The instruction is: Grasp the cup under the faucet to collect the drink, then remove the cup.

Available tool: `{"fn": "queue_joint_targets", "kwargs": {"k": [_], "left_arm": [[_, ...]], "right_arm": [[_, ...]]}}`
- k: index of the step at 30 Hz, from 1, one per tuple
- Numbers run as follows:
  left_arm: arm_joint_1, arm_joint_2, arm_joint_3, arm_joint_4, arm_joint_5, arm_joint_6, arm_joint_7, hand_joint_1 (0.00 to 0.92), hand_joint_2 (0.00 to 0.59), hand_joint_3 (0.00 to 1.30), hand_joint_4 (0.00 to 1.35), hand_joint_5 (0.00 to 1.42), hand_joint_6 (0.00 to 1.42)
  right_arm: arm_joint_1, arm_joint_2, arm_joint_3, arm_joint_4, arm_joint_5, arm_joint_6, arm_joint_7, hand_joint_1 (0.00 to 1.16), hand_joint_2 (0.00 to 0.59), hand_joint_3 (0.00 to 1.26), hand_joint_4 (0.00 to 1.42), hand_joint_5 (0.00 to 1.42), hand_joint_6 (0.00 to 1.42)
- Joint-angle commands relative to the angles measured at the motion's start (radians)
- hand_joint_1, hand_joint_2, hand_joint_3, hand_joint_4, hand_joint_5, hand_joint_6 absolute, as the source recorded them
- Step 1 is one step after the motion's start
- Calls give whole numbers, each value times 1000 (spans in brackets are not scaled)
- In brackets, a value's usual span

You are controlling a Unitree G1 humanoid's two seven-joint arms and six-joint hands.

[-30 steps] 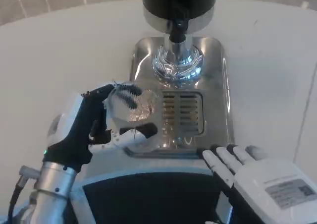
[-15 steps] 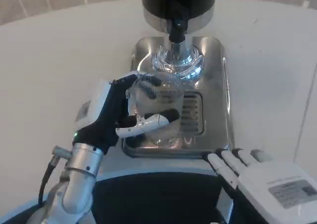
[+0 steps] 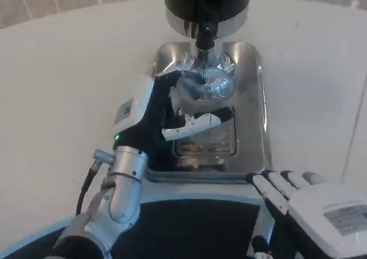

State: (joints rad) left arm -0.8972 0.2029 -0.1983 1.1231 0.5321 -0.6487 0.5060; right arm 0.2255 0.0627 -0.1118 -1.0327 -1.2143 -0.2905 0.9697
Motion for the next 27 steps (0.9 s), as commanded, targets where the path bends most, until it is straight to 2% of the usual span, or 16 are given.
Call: {"fn": "queue_joint_targets", "kwargs": {"k": [1, 5, 6, 10, 15, 19, 27], "left_arm": [[-15, 9, -42, 13, 22, -2, 16, 390, 45, 551, 536, 887, 1218], [-12, 31, -67, 11, 42, 15, 30, 306, 41, 387, 310, 612, 908], [-12, 38, -71, 10, 44, 20, 34, 285, 37, 334, 245, 523, 772], [-15, 63, -83, 7, 54, 40, 41, 250, 34, 259, 162, 393, 523], [-14, 90, -88, 6, 51, 51, 40, 222, 27, 182, 93, 314, 433], [-11, 107, -87, 3, 46, 39, 32, 203, 26, 160, 75, 298, 418], [26, 176, -72, -31, 16, -4, 14, 177, 26, 143, 68, 298, 408]], "right_arm": [[7, 67, -11, -15, 10, -15, 4, 227, 558, 0, 0, 0, 0], [22, 74, -7, -15, 15, -24, -6, 226, 556, 0, 0, 0, 0], [22, 74, -5, -15, 14, -24, -6, 225, 554, 0, 0, 0, 0], [12, 71, 10, -15, 9, -13, 4, 229, 537, 0, 0, 0, 0], [-4, 61, 17, -15, 11, 6, 14, 231, 536, 0, 0, 0, 0], [-6, 55, 20, -15, 12, 14, 12, 230, 530, 0, 0, 0, 0], [-9, 53, 50, -15, -1, 41, 2, 229, 526, 0, 0, 0, 0]]}}
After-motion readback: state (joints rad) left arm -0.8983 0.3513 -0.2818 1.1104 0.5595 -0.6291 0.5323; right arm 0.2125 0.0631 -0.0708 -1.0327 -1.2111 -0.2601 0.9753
